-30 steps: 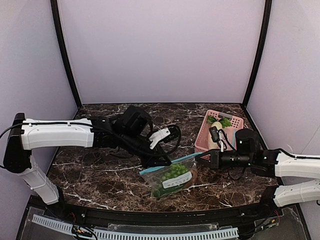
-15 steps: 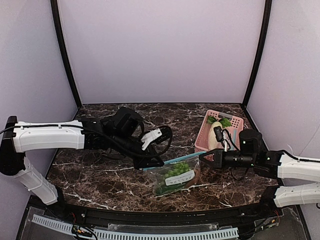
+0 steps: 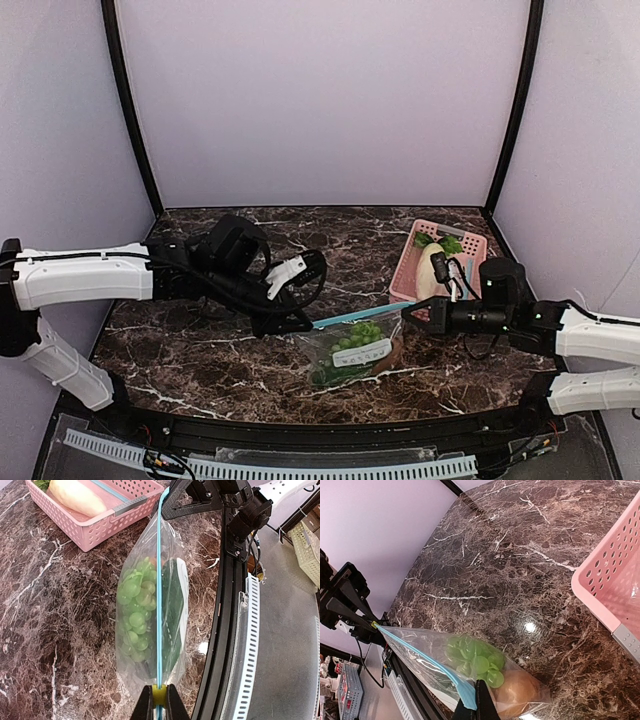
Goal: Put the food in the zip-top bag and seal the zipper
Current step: Zip the zipper of the food storage bag.
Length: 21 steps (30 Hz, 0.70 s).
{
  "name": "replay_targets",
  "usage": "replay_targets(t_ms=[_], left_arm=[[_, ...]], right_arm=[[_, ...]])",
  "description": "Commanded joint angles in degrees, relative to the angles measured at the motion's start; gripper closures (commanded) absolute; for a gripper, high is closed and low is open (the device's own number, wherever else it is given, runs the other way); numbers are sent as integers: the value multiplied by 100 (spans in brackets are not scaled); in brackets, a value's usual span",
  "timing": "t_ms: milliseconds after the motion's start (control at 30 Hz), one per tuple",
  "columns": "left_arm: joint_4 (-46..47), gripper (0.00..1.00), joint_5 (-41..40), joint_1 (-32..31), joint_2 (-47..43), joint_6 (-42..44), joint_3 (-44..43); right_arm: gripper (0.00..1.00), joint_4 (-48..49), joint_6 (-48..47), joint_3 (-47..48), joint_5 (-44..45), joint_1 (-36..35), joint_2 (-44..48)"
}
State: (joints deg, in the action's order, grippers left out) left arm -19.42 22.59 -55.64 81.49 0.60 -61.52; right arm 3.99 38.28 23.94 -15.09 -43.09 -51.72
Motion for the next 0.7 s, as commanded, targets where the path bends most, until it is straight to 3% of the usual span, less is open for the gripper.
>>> replay_targets(t_ms=[0, 667], left_arm=[[-495, 99, -36, 92, -297, -32, 192], [-558, 99, -76, 248, -490, -32, 364]], right_arm=[[100, -117, 45, -107, 405, 173, 84], [100, -173, 13, -83, 319, 266, 100]])
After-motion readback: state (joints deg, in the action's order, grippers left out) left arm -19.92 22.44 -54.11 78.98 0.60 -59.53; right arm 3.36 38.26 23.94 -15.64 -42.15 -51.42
